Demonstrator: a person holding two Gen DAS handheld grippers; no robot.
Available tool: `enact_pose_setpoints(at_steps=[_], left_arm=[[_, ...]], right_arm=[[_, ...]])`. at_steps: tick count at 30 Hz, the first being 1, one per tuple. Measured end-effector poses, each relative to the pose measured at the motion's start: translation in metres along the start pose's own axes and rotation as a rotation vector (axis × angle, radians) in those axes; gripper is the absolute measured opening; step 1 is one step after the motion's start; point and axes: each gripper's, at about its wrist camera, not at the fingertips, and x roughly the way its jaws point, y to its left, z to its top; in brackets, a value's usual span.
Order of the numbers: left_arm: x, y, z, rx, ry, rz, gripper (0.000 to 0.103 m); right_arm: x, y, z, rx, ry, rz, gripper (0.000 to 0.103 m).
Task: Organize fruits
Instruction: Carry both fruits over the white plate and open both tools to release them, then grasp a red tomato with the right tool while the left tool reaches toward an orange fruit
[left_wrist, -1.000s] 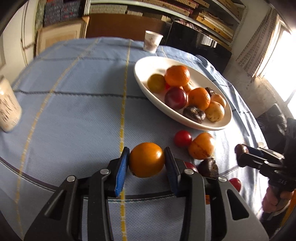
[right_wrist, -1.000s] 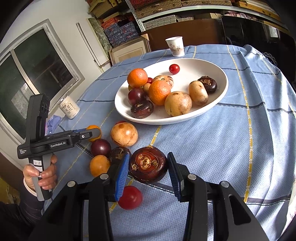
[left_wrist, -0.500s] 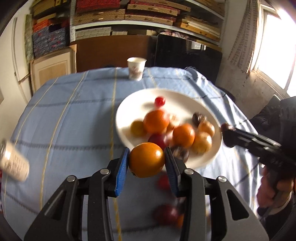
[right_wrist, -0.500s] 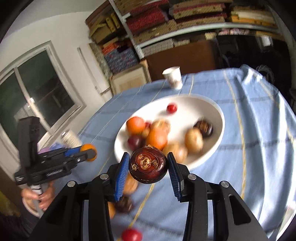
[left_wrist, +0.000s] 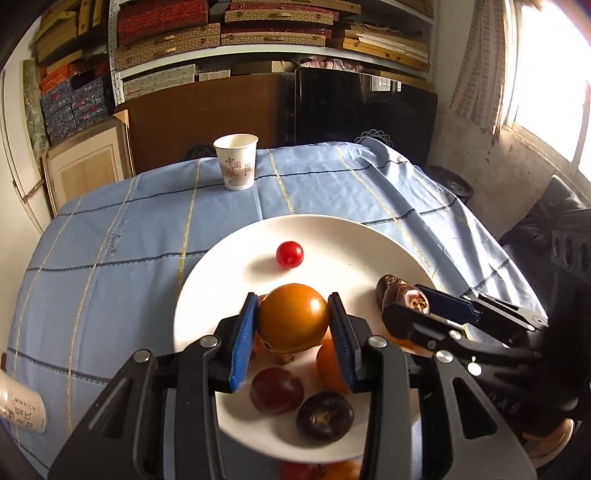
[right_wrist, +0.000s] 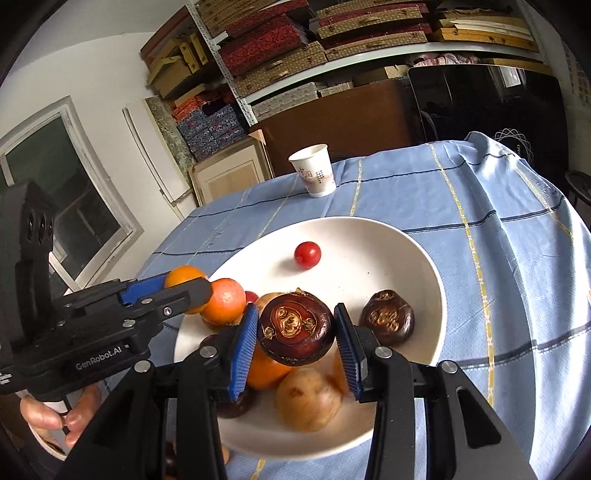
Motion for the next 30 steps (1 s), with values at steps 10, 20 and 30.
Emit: enact_pose_setpoints(at_steps=[10, 20, 30], left_arm=[[-0.053, -0.017, -0.007, 0.053, -0.127, 0.151, 0.085], [-0.104, 0.005, -0.080, -0.046, -0.120, 0.137, 0.099], [-0.095, 0.058, -0.158, -0.255, 0.002, 0.125, 0.099]], right_arm=[[-0.039, 0.003, 0.002, -0.012, -0.081, 0.023, 0.055], [-0.069, 0.017, -0.039, -0.060, -0.048, 0.049, 0.057], [-0.081, 0.046, -0.087, -0.183, 0.077, 0.084, 0.060]])
